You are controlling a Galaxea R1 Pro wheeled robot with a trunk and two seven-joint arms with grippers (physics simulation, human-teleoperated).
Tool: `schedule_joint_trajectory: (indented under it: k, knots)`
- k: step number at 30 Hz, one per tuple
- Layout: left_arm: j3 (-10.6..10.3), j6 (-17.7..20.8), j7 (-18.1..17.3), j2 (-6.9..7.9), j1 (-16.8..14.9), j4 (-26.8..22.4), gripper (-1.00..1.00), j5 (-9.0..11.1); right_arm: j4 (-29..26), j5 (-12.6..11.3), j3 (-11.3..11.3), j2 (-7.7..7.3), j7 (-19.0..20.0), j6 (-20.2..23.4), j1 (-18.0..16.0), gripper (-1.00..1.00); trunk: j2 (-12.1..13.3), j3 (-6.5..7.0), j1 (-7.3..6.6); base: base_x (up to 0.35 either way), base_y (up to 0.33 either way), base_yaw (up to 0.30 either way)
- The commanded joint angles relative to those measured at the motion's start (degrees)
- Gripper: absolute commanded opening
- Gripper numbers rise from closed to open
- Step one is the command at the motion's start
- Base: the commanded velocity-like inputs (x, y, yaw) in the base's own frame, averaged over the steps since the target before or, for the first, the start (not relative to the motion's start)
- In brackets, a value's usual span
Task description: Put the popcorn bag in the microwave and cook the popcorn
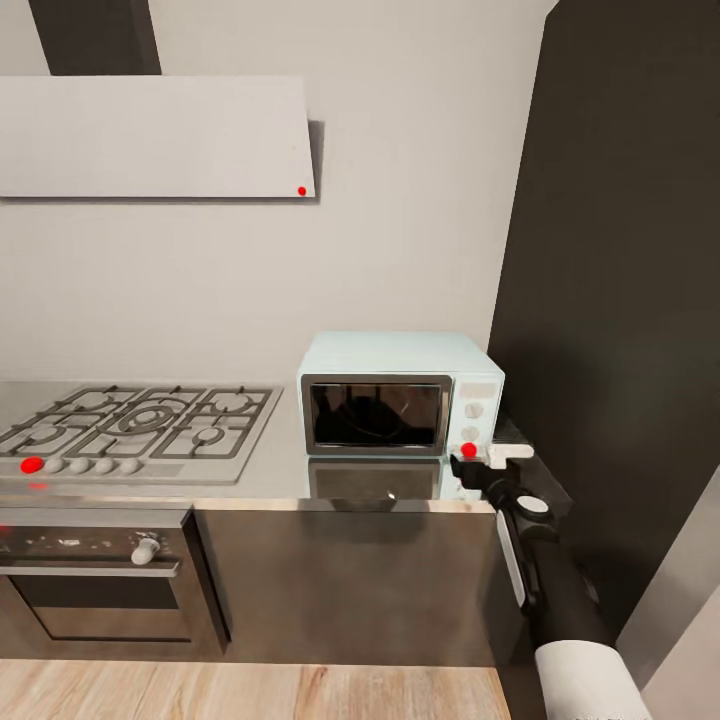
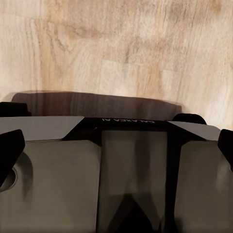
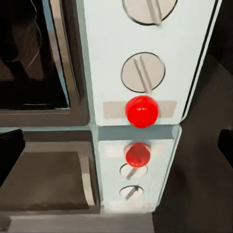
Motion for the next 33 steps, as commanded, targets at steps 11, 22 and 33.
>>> schedule_joint_trajectory:
  k: [11,22,33]
  knots:
    - [-0.5,0.0,-0.2,0.0,0.0,0.0,1.0,0.6,8.1,0.7,-0.8,-0.02,0.3,-9.5,0.0,1.0,0.0,-0.07,0.0,0.0,0.0,0.0]
    - [-0.5,0.0,-0.2,0.0,0.0,0.0,1.0,0.6,11.7,0.7,-4.6,-0.11,0.2,-16.5,0.0,1.0,0.0,-0.07,0.0,0.0,0.0,0.0]
    - [-0.5,0.0,-0.2,0.0,0.0,0.0,1.0,0.6,11.7,0.8,-4.8,-0.19,0.3,-16.6,0.0,-1.0,0.0,-0.07,0.0,0.0,0.0,0.0]
